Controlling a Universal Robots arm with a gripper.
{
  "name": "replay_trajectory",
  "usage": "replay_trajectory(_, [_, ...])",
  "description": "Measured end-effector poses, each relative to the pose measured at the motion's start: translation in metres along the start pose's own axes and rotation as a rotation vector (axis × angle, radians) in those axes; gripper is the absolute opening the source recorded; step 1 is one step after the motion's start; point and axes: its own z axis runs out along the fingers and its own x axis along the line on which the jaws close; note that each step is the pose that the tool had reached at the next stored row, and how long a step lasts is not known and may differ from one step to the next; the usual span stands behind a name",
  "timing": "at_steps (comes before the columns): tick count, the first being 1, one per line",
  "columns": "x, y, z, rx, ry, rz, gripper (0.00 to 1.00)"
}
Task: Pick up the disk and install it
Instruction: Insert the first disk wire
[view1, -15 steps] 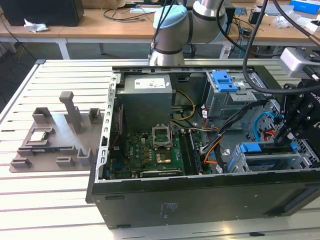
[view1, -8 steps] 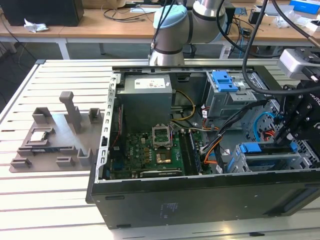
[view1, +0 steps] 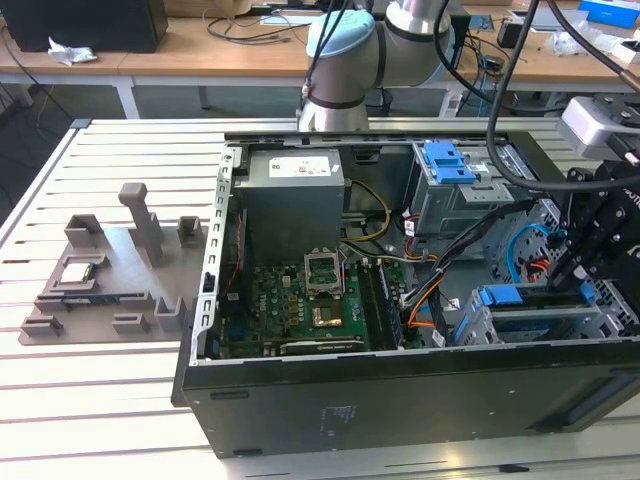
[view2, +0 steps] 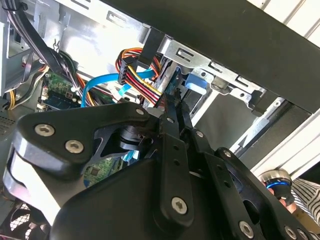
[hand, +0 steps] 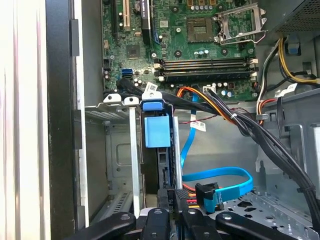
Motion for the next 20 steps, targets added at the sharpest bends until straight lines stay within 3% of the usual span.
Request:
replay_trajectory(2, [0.0027, -0.0003, 0.0001, -0.0002, -0.0003, 0.0, 0.16])
replay_trajectory(4, [0.0028, -0.0004, 0.0002, -0.0012, -0.0091, -0.001, 0.16])
replay_trajectory(11, [0.0024, -0.0001, -0.0041, -0.0013, -0.0104, -0.001, 0.16])
replay_trajectory(13, [0.0022, -0.0002, -0.0031, -0.0034, -0.0175, -0.002, 0.16])
replay_trajectory(20, [0.0022, -0.0004, -0.0027, -0.0035, -0.0178, -0.002, 0.16])
